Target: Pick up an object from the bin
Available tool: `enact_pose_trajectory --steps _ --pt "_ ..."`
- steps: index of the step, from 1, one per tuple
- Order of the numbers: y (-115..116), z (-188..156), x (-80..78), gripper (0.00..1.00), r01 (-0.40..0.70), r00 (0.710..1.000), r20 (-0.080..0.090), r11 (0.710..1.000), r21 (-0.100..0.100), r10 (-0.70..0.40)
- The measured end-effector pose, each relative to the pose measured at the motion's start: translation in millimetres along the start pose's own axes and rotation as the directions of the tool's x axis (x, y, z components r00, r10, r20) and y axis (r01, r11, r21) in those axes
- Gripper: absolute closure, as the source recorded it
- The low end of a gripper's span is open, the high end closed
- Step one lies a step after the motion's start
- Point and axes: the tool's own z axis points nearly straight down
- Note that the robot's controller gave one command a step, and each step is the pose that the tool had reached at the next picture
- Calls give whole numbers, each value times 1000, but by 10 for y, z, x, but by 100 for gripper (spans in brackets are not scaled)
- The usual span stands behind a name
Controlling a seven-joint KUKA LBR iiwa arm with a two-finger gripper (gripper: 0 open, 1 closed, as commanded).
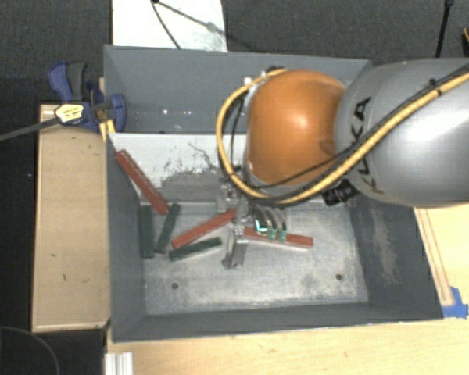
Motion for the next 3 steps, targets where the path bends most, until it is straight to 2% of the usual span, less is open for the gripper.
enact_pose_trajectory --steps 1,2,3 --pt "286 1519 -698 0 275 961 6 961 0 -275" --pt "369 1173 -620 0 524 852 13 852 3 -524" --pt "314 1182 -661 0 686 727 12 727 6 -686"
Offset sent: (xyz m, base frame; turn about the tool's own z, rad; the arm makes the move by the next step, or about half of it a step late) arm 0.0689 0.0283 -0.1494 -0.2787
